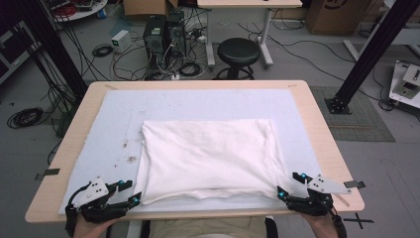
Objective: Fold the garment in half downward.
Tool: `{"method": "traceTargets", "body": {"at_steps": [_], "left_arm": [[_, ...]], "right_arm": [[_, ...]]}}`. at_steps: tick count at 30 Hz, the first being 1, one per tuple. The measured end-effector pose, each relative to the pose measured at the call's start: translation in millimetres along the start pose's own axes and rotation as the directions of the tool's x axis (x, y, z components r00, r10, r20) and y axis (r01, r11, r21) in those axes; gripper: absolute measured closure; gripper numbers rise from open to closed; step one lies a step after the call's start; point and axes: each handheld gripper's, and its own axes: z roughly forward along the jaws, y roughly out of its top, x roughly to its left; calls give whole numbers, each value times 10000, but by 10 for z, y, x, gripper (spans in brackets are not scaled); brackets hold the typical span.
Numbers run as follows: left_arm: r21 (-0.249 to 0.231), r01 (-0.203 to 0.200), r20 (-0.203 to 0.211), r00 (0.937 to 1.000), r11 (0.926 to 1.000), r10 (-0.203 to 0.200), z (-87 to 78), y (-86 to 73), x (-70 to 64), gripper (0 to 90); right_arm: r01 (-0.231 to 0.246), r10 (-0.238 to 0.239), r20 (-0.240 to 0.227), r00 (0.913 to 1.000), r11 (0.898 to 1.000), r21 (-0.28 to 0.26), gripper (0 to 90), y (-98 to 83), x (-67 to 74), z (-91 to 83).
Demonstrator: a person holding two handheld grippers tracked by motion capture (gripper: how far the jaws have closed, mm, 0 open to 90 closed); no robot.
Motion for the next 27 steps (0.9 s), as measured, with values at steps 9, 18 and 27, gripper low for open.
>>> {"method": "traceTargets", "body": {"at_steps": [9,18,27], "left_arm": [[-137,17,-745,9972,9999,-27,-55,5,15,301],[-229,92,-1027,9946,9997,-115,-76,18,8,236],[-215,-53,-1072,9942,9998,30,-55,28,0,236]], "right_arm": [[150,-126,609,9981,9991,-385,213,43,26,4],[182,-151,570,9983,9984,-542,214,27,-4,-33],[127,-101,590,9982,9990,-439,214,6,-4,-26]]}}
